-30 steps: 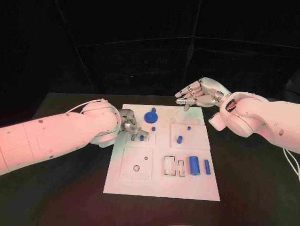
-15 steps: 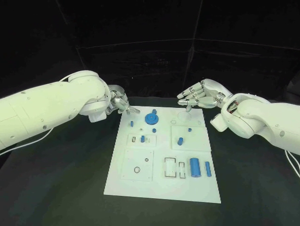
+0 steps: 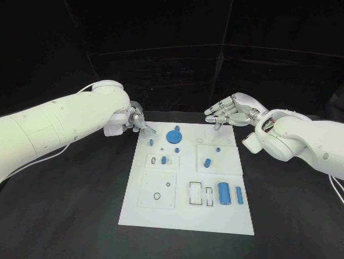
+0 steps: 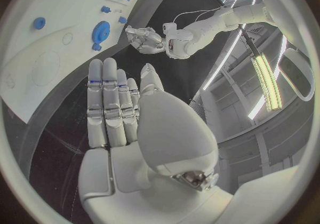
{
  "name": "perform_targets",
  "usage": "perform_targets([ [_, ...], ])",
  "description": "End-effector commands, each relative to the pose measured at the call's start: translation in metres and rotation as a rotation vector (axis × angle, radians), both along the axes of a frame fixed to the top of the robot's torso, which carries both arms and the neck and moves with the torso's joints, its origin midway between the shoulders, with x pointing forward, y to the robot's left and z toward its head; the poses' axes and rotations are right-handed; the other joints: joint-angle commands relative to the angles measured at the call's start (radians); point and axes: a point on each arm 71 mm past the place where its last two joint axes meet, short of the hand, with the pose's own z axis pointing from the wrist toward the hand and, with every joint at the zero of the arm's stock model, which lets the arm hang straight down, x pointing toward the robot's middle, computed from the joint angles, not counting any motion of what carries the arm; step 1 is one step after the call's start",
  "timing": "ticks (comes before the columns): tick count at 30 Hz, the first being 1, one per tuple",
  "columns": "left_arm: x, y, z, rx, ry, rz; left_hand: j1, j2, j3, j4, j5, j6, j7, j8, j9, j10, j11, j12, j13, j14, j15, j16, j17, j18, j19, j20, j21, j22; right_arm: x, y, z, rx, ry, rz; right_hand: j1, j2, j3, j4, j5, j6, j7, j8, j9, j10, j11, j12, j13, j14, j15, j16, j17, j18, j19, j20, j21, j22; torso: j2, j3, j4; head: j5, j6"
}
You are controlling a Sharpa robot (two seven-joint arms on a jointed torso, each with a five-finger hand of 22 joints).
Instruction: Assemble the parts on the task board
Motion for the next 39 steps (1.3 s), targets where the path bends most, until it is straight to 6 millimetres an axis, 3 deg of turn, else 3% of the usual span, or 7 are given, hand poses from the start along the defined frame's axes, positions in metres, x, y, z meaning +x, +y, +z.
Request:
perform_targets([
  [1,0.0,-0.002,-0.005,0.044,0.024,-0.04,-0.002,0.01,-0.01,0.0,-0.001,0.011,-0.001,0.0,-0.002,0.01,0.0,0.006,0.002,0.106,0.005,0.003,0.263,0.011,0.006,0.004,0.007,0.002,-0.001,0.003,0.001,0.005,-0.003,0.013,-0.009,-0.002,-0.005,-0.003,-0.002,-0.008,-0.001,-0.001,-0.001,-0.004,-0.001,-0.004,-0.002,-0.007,0.0,-0.005,-0.001,0.003,-0.003,0.005,-0.008,-0.002,0.001,0.0001,-0.0011,0.0,-0.004],
  [11,0.001,-0.007,-0.018,0.039,0.031,-0.038,-0.004,0.016,-0.016,0.0,-0.001,0.016,-0.002,0.0,-0.004,0.013,-0.001,0.01,0.006,0.106,0.004,0.003,0.263,0.011,0.007,0.003,0.008,0.004,-0.001,0.004,0.001,0.005,-0.003,0.014,-0.008,-0.001,-0.005,-0.004,0.0,-0.009,-0.001,0.0,-0.001,-0.004,-0.001,-0.004,-0.003,-0.007,0.0,-0.006,-0.001,0.003,-0.003,0.005,-0.009,-0.003,-0.001,0.0006,-0.0018,0.0,-0.006],
  [29,-0.001,-0.016,-0.019,0.019,0.013,-0.055,-0.001,0.031,-0.03,-0.002,0.001,0.031,-0.007,0.005,-0.007,0.022,-0.005,0.02,0.014,0.106,0.001,0.003,0.263,0.008,0.013,0.001,0.016,0.016,0.0,0.005,0.001,0.004,-0.001,0.015,-0.008,0.0,-0.005,-0.004,0.001,-0.009,-0.001,0.0,-0.001,-0.005,-0.001,-0.004,-0.003,-0.007,0.0,-0.007,-0.002,0.003,-0.002,0.005,-0.01,-0.004,-0.002,0.0017,-0.0021,0.002,-0.008],
  [39,-0.003,-0.015,-0.021,0.041,0.038,-0.059,0.05,0.04,-0.04,-0.016,0.002,0.044,-0.012,0.008,-0.012,0.026,-0.01,0.021,0.012,0.106,-0.004,0.003,0.263,0.007,0.015,-0.003,0.017,0.02,0.001,0.005,0.001,0.004,0.001,0.016,-0.008,0.0,-0.005,-0.005,0.002,-0.009,-0.001,0.0,-0.001,-0.005,-0.001,-0.004,-0.003,-0.007,0.0,-0.007,-0.002,0.003,-0.002,0.006,-0.01,-0.004,-0.002,0.0017,-0.0018,0.002,-0.009],
])
